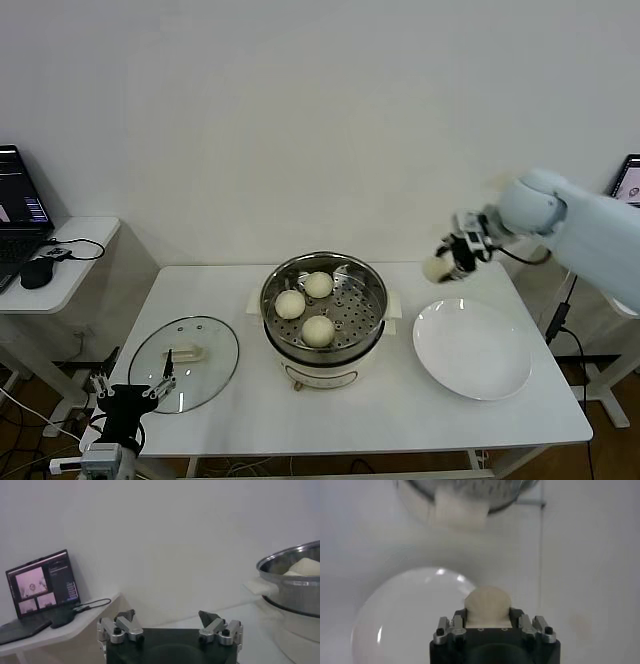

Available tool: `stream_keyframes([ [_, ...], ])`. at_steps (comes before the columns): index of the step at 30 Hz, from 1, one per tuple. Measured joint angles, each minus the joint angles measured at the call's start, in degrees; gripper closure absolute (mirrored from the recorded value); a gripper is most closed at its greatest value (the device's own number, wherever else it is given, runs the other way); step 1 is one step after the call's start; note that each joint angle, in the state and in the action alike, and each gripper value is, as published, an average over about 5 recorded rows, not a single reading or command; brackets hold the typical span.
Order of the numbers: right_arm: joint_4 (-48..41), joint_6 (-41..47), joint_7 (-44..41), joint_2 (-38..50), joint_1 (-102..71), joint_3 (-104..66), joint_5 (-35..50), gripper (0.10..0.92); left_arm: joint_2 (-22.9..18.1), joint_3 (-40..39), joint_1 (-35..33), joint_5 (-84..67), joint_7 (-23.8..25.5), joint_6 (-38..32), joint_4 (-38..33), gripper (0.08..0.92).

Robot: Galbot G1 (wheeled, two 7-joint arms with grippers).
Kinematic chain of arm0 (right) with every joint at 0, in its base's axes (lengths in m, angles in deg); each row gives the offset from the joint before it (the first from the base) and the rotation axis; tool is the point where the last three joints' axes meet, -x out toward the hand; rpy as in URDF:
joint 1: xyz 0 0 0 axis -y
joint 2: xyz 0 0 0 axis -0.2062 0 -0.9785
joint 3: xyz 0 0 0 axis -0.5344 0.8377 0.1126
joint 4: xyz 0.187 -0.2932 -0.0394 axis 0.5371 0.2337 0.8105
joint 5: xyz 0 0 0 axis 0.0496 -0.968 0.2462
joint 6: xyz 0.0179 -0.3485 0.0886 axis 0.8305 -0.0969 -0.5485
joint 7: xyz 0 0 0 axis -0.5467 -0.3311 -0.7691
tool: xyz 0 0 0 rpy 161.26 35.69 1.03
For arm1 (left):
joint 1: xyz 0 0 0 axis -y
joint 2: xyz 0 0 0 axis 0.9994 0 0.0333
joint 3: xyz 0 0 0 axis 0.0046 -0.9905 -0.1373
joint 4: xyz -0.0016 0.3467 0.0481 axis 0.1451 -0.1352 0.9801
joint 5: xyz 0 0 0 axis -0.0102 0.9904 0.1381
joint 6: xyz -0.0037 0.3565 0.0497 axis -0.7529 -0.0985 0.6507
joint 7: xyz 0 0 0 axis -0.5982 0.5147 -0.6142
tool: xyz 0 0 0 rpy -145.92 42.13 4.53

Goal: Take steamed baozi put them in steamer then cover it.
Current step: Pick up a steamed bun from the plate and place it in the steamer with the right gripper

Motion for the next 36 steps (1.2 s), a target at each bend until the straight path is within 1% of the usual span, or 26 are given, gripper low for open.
stream_keyframes([
  [6, 0.0, 3.5, 2.2, -6.7, 2.7, 2.9, 6.3, 0.482, 0.0, 0.5, 0.1, -0.2, 0.0, 0.1, -0.1, 0.177],
  [13, -2.5, 6.7, 4.6, -14.5, 1.0, 4.4, 9.6, 0.482, -0.3, 1.2, -0.5, -0.4, 0.0, 0.0, -0.6, 0.177],
  [18, -5.0, 8.8, 5.7, -18.6, -1.1, 5.4, 10.0, 0.482, -0.4, 1.4, -0.6, -0.4, 0.0, 0.0, -0.7, 0.177],
  [24, -7.3, 10.4, 6.5, -21.5, -3.5, 6.4, 9.5, 0.482, -0.5, 1.6, -0.4, -0.4, 0.0, 0.0, -0.6, 0.177],
  [36, -9.7, 12.9, 7.9, -23.8, -6.7, 6.4, 8.0, 0.475, -0.3, 1.7, -0.3, -0.4, 0.0, -0.1, -0.6, 0.177],
])
